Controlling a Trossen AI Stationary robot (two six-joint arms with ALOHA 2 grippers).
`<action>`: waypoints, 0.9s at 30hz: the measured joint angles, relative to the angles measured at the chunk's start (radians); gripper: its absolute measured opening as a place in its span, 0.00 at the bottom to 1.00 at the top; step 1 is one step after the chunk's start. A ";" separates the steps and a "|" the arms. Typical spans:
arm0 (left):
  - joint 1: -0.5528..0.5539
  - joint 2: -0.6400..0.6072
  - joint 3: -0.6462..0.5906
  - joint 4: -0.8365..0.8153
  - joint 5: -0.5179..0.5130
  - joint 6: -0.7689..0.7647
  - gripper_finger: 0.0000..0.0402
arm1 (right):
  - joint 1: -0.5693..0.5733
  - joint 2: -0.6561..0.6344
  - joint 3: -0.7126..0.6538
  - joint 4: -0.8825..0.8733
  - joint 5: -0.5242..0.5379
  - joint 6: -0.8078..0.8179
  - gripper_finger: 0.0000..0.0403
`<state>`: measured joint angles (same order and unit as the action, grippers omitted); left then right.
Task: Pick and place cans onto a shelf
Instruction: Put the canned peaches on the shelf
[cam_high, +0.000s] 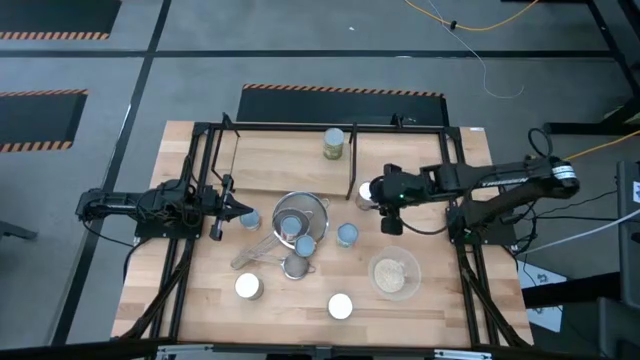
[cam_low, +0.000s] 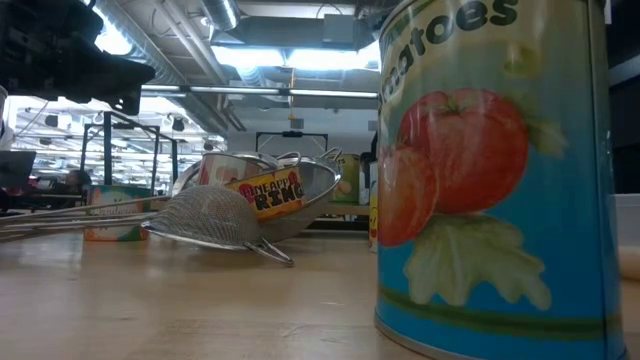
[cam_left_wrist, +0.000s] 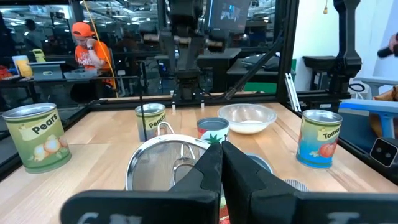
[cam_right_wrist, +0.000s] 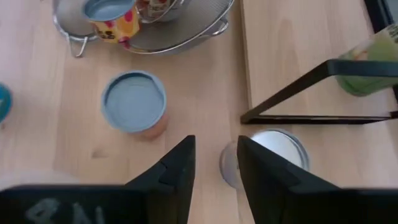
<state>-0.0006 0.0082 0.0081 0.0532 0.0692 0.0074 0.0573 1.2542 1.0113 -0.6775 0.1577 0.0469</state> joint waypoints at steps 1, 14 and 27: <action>0.000 0.000 0.000 0.000 0.000 0.000 0.00 | -0.002 -0.002 -0.031 0.045 0.000 0.000 0.31; 0.000 0.000 0.000 0.000 -0.001 0.003 0.00 | -0.033 0.002 -0.246 0.326 0.098 -0.050 0.31; 0.000 0.000 0.000 0.000 -0.001 0.003 0.00 | -0.054 0.028 -0.248 0.344 0.104 0.050 0.31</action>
<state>-0.0006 0.0082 0.0079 0.0528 0.0681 0.0107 0.0036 1.2825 0.7631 -0.3337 0.2615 0.0973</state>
